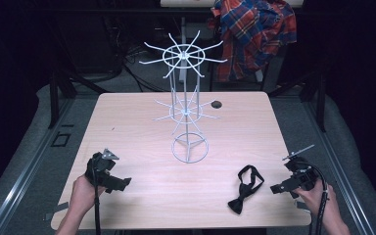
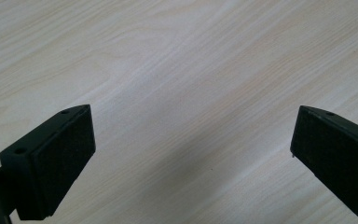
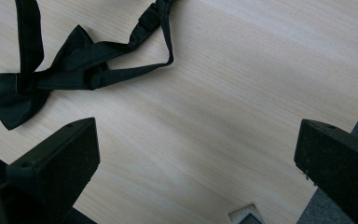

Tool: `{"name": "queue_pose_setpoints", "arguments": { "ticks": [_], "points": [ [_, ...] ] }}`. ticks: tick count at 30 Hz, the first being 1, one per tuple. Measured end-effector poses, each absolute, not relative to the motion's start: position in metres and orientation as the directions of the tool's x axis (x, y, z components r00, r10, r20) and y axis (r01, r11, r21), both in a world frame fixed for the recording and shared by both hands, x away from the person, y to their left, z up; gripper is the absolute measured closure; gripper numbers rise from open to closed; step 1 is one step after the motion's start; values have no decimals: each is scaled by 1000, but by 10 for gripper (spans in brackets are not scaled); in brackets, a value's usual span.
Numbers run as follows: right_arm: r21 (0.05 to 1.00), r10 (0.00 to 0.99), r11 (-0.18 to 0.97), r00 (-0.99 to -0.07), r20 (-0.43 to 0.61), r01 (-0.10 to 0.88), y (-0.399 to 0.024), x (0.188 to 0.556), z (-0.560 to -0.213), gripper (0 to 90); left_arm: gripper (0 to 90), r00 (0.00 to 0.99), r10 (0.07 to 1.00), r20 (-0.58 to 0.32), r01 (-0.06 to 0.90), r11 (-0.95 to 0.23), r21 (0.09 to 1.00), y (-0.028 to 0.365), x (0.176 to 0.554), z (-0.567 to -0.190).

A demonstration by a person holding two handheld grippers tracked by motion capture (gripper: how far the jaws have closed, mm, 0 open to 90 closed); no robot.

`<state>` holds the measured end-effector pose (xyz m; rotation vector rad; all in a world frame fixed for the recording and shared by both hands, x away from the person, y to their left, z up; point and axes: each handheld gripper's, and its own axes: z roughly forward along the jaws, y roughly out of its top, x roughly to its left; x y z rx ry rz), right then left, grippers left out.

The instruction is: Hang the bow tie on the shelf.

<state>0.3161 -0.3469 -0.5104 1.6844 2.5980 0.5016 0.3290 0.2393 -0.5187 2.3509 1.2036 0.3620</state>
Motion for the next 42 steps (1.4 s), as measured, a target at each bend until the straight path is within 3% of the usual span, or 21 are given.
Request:
{"name": "queue_pose_setpoints", "arguments": {
  "ticks": [13,25,33,42],
  "points": [
    [288,883,375,-434,177,881,-342,319,-511,0,0,581,814,18,692,-505,516,240,329,-518],
    [312,861,438,-493,122,843,-318,325,-512,0,0,582,813,20,693,-509,510,240,329,-520],
    [358,866,408,-480,141,840,-306,329,-515,17,0,581,814,26,693,-511,509,240,329,-519],
    [329,860,431,-493,131,840,-295,342,-528,27,0,581,814,28,698,-516,496,238,329,-521]
  ]
}}
